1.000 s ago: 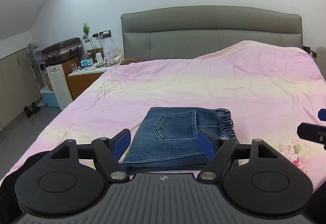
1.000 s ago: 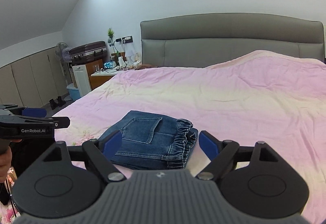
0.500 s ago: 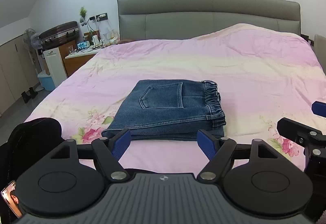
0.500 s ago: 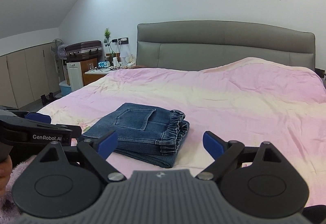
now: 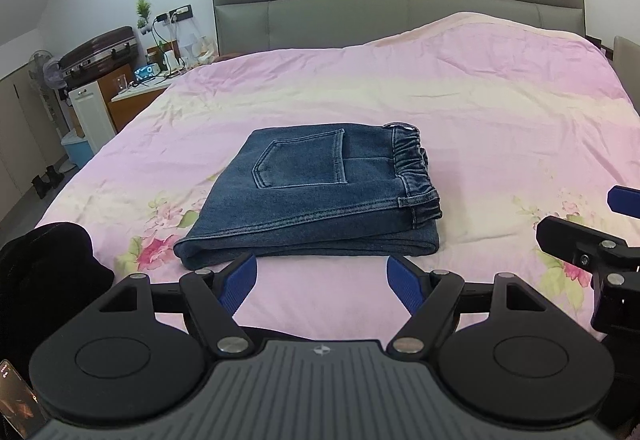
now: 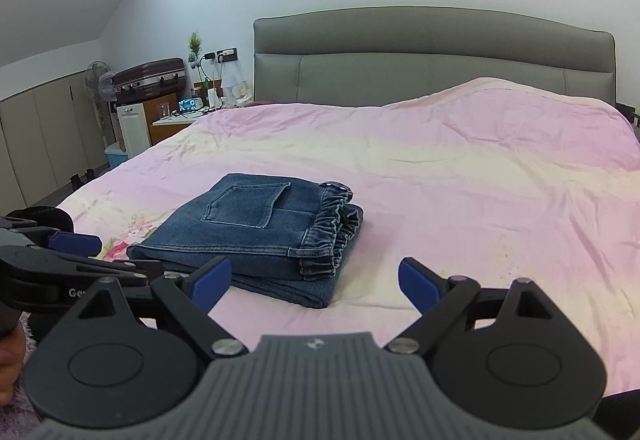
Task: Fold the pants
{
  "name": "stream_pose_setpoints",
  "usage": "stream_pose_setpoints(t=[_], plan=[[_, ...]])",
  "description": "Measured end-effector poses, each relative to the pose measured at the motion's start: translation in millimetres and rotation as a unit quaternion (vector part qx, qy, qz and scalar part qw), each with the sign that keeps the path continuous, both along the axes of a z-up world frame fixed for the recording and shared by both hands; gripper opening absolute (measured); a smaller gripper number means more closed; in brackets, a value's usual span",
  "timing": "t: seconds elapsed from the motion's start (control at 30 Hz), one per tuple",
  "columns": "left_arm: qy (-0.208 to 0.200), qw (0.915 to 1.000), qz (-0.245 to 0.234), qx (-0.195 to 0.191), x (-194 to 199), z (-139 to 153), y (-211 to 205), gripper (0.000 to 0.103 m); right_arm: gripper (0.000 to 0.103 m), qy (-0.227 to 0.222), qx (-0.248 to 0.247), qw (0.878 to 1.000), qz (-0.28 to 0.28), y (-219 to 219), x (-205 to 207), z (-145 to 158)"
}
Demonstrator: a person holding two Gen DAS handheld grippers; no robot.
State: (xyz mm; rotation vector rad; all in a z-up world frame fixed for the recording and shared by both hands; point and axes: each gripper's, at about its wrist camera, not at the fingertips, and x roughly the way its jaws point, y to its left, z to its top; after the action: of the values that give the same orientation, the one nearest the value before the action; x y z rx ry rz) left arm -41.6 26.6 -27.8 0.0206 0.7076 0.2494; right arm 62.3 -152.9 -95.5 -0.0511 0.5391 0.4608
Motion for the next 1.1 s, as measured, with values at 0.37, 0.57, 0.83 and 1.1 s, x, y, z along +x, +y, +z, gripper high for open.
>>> stream_pose_setpoints(t=[0.37,0.57,0.83,1.1], plan=[[-0.003,1.0,0.004,0.004,0,5,-1,0.087,0.087,-0.004,0.005,1.0,-0.002,-1,-4,4],[-0.005,1.0,0.003,0.004,-2,7,-1,0.087,0.088,-0.006,0.006,1.0,-0.001,-2,-5,6],[-0.011,0.9999,0.002,0.003,-4,10,-3,0.087,0.088,-0.01,0.007,1.0,0.001,-3,-6,6],[-0.013,0.9999,0.002,0.005,-6,11,-6,0.087,0.088,-0.012,0.013,1.0,0.001,-5,-6,8]])
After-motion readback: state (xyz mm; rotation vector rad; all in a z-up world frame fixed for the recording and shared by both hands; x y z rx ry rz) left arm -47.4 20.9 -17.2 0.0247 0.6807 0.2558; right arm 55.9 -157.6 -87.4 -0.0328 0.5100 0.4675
